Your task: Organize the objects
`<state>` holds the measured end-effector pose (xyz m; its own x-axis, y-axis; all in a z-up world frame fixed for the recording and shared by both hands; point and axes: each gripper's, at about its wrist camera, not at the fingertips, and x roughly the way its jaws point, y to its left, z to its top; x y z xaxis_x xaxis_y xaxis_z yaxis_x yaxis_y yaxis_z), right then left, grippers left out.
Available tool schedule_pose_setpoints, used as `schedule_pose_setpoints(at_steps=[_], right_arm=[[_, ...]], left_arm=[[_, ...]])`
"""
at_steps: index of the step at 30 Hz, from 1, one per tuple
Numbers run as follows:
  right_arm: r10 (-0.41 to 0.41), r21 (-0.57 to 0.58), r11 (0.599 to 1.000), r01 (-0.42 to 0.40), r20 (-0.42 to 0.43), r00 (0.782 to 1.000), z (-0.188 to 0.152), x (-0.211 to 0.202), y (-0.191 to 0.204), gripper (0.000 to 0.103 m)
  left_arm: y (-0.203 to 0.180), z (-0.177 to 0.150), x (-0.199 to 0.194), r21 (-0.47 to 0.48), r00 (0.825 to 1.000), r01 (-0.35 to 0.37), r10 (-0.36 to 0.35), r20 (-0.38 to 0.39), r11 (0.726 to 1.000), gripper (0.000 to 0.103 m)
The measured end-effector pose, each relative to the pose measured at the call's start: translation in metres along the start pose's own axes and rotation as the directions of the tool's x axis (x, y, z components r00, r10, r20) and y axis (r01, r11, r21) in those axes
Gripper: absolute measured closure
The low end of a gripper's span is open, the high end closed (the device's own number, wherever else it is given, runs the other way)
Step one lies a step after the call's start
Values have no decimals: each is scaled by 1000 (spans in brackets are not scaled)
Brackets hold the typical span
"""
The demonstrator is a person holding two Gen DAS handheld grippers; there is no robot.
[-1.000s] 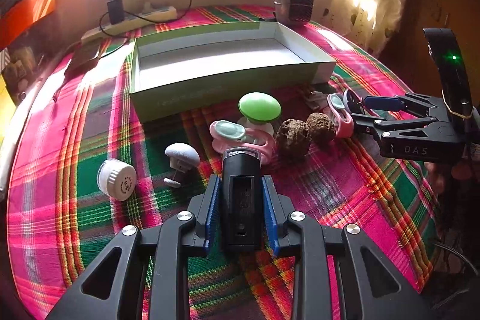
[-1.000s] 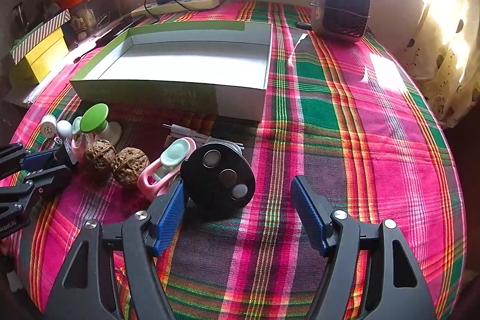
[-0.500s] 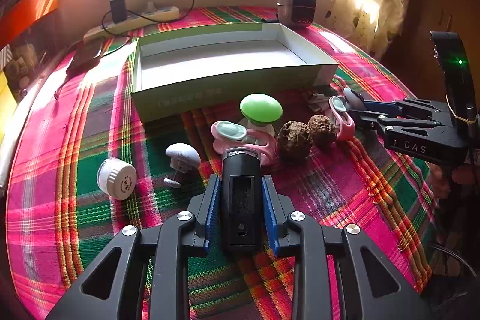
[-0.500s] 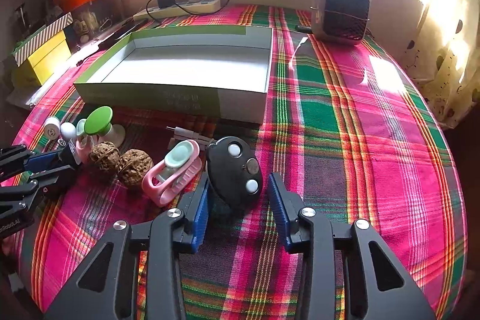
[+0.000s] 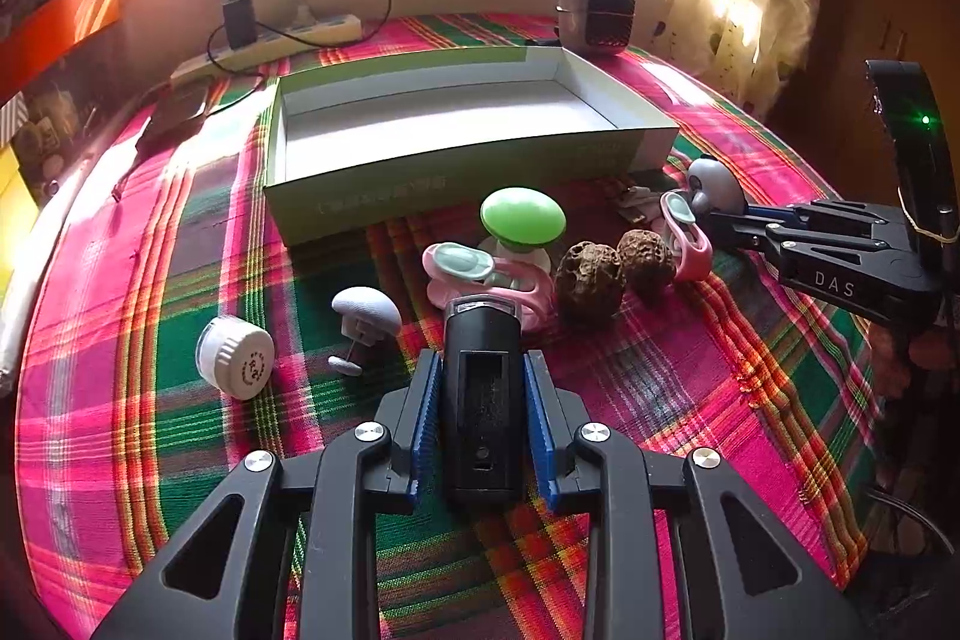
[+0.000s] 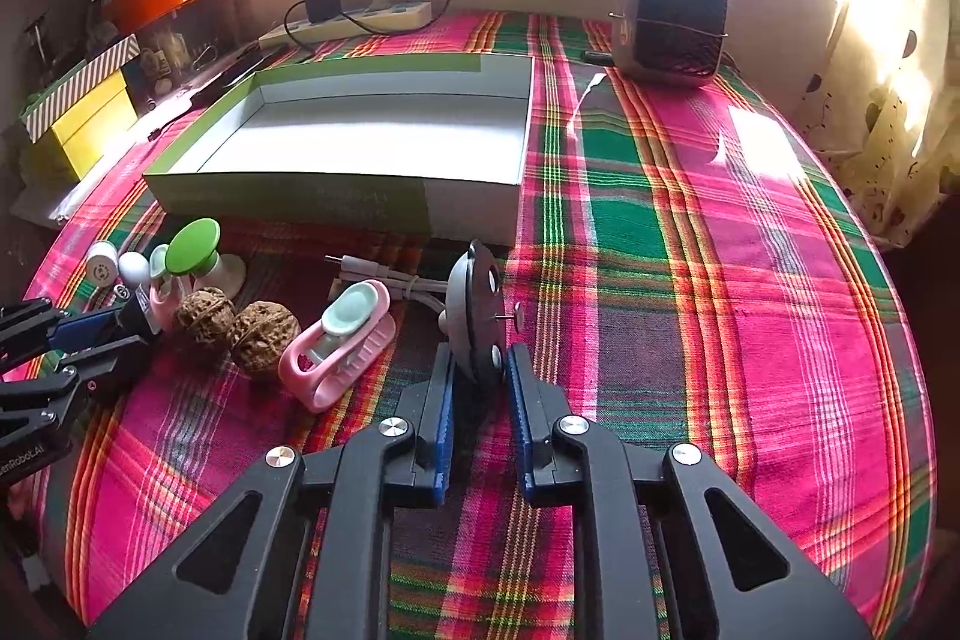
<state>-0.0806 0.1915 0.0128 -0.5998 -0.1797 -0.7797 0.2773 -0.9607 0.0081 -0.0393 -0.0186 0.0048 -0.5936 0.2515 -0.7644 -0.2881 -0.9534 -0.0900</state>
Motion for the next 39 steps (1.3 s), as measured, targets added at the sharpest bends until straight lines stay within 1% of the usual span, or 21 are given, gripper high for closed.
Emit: schedule_pose_setpoints(at_steps=[8, 10, 11, 12, 14, 28, 29, 30, 31, 35, 36, 39], right_arm=[[25, 6, 1000, -25, 0, 1000, -2, -2, -1, 86], [28, 7, 1000, -28, -1, 1000, -2, -2, -1, 80], [28, 5, 1000, -28, -2, 1000, -2, -1, 0, 71], [21, 4, 1000, -21, -3, 1000, -1, -1, 1, 60], [10, -5, 1000, -10, -9, 1000, -1, 1, 4, 50], [-7, -12, 1000, 7, -15, 1000, 13, 13, 6, 50], [-8, -11, 1000, 7, -14, 1000, 13, 13, 6, 52], [-8, -11, 1000, 8, -12, 1000, 13, 13, 6, 58], [-9, -9, 1000, 9, -10, 1000, 13, 13, 5, 61], [-9, 4, 1000, 9, -6, 1000, 13, 12, 3, 71], [-8, 6, 1000, 8, -5, 1000, 13, 12, 2, 72], [-8, 7, 1000, 8, -5, 1000, 13, 12, 3, 72]], left_arm=[[0, 0, 0, -1, 1000, 1, -1, 0, 1000, 78], [0, 0, 0, 0, 1000, 0, 0, 0, 1000, 78], [0, 0, 0, 0, 1000, 0, 0, 0, 1000, 78], [0, 0, 0, -1, 1000, 1, -1, 0, 1000, 78], [0, 0, 0, -2, 1000, 1, -1, 0, 1000, 78], [1, 0, 0, -1, 1000, 1, -1, 1, 1000, 78], [1, 0, 0, -1, 1000, 1, -1, 1, 1000, 78], [1, 0, 0, -1, 1000, 1, -1, 1, 1000, 78], [1, 0, 0, -1, 1000, 0, 0, 1, 1000, 78], [0, 0, 0, 0, 1000, -1, 1, 1, 1000, 78], [1, 0, 0, -1, 1000, 0, 0, 1, 1000, 78], [0, 0, 0, -1, 1000, 0, 0, 2, 1000, 78]])
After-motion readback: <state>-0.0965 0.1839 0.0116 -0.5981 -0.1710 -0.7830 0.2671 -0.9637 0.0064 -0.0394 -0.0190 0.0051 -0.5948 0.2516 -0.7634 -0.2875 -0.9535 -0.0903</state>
